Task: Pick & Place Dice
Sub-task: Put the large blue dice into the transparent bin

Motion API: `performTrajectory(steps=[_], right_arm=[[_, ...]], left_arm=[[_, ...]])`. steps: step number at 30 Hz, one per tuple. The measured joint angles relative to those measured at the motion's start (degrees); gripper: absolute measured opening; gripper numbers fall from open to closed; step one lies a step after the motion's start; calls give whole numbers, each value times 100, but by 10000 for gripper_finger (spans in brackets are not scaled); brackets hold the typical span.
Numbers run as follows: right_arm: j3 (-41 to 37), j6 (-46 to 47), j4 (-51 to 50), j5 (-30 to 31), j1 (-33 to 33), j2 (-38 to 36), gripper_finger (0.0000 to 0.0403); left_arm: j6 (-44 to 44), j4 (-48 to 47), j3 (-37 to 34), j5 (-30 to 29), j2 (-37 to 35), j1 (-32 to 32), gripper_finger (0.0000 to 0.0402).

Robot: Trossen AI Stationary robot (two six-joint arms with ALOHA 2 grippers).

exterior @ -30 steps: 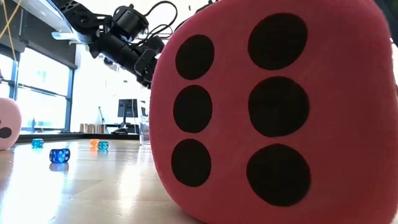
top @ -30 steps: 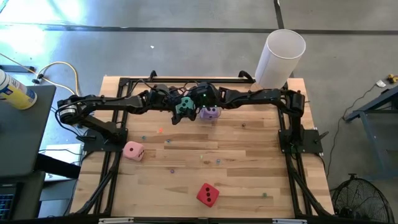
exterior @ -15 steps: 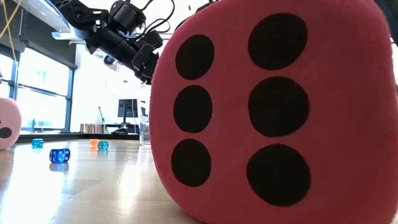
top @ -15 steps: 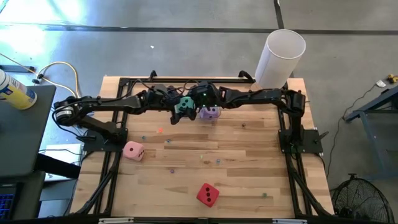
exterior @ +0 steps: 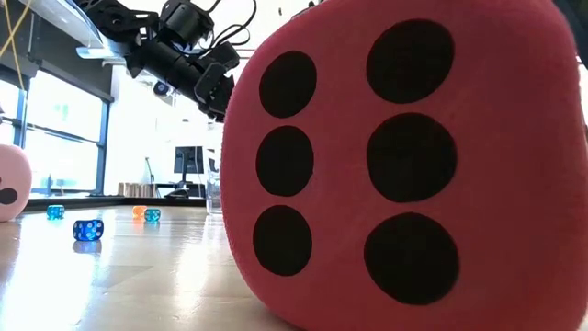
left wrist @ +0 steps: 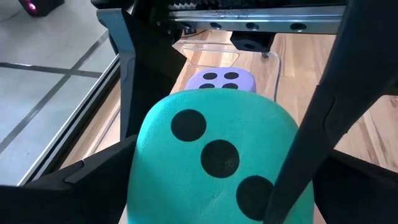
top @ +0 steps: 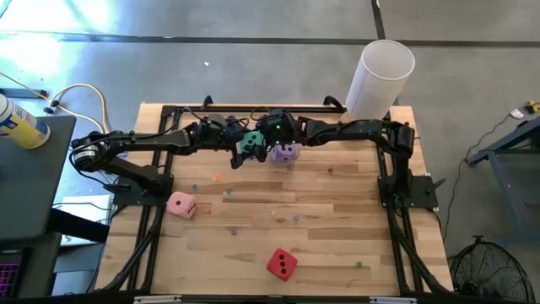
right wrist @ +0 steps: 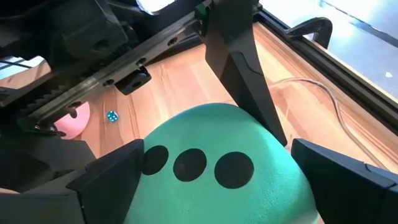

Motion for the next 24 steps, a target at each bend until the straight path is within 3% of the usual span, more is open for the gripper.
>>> performTrajectory(steps=[11,16,24], right_arm=[[-1,38,-81,62,-9,0,394],[-65,-101,-621,464,-26,92,393],[-63,-331,-521,365,-13,78,393]], left_arm=[[243,-102,0,-345,-148,-95,399],[261,388,41,-596,-380,-224,398],[116,426,34,-678,-1000,-380,398]])
